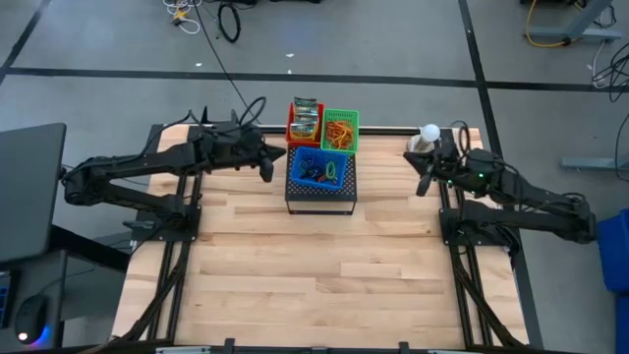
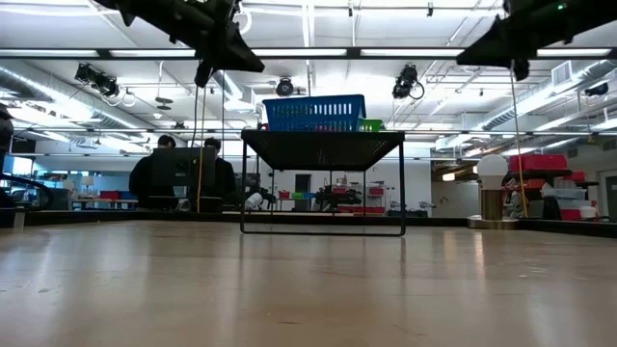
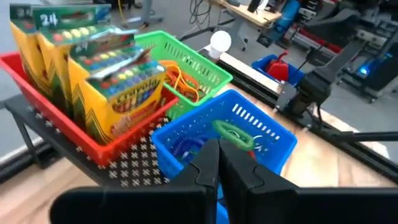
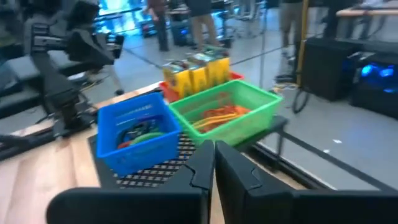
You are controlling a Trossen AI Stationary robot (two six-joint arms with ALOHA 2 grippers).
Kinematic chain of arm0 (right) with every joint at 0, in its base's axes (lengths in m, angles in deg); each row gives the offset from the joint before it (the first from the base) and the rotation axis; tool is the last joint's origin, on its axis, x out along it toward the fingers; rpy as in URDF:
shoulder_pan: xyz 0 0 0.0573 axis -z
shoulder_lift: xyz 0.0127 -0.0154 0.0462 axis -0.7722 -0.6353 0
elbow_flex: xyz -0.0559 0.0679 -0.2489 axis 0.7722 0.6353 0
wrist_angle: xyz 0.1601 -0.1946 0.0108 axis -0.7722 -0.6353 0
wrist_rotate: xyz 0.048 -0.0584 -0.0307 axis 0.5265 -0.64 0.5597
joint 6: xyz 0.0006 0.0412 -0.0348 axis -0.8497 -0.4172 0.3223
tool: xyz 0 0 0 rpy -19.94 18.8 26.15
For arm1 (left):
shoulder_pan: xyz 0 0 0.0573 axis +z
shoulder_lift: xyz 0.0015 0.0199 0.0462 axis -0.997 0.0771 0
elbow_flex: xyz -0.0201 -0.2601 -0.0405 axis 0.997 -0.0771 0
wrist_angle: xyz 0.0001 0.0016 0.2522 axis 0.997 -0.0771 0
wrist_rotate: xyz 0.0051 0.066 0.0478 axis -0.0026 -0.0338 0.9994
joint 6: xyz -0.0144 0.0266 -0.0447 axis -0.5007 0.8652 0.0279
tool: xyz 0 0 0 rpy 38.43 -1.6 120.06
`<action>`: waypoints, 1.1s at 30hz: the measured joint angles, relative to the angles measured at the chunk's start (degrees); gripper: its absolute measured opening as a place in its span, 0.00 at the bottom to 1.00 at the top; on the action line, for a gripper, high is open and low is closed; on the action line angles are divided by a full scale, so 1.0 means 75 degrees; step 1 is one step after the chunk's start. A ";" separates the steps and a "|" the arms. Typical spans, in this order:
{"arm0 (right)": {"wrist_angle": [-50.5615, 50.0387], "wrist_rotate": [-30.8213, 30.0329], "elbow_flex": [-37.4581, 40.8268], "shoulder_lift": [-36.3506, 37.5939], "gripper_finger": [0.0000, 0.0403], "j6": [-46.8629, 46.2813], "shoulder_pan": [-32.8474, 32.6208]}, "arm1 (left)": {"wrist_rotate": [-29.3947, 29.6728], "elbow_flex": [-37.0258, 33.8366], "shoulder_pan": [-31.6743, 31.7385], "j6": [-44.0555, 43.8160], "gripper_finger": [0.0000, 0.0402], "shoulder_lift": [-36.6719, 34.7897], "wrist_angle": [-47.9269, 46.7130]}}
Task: Pick & Place Office Desk Supplies
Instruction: Return to Home Position
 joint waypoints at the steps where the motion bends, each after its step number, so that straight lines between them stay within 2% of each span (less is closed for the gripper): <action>1: -0.0125 -0.0117 0.0000 0.0146 0.06 0.0011 0.0000 | -0.0022 0.0001 0.0001 0.0134 0.04 0.0013 0.0027; 7: -0.1098 -0.0222 -0.0003 0.0758 0.06 0.0678 0.0000 | -0.0024 0.0001 0.0004 0.0250 0.04 0.0029 0.0016; 13: -0.2280 -0.0448 -0.0003 0.0879 0.06 0.0474 0.0000 | 0.0556 0.0001 0.0039 0.1637 0.04 0.0029 0.0392; 22: -0.2243 -0.0292 -0.0003 0.0885 0.06 0.1091 0.0000 | 0.0630 0.0007 0.0042 0.1777 0.04 0.0006 0.1609; 26: -0.1249 -0.0066 0.0458 0.0979 0.06 0.1219 0.0000 | 0.0356 0.0010 0.0036 0.1500 0.04 0.0006 0.1419; 30: 0.0371 0.0341 0.1348 0.1224 0.06 0.1189 -0.0002 | -0.0549 0.0010 -0.0166 0.2423 0.04 0.0006 0.1377; 33: 0.0598 0.0438 0.1773 0.1554 0.06 0.1159 -0.0003 | -0.0898 0.0010 -0.0329 0.2886 0.04 -0.0018 0.1365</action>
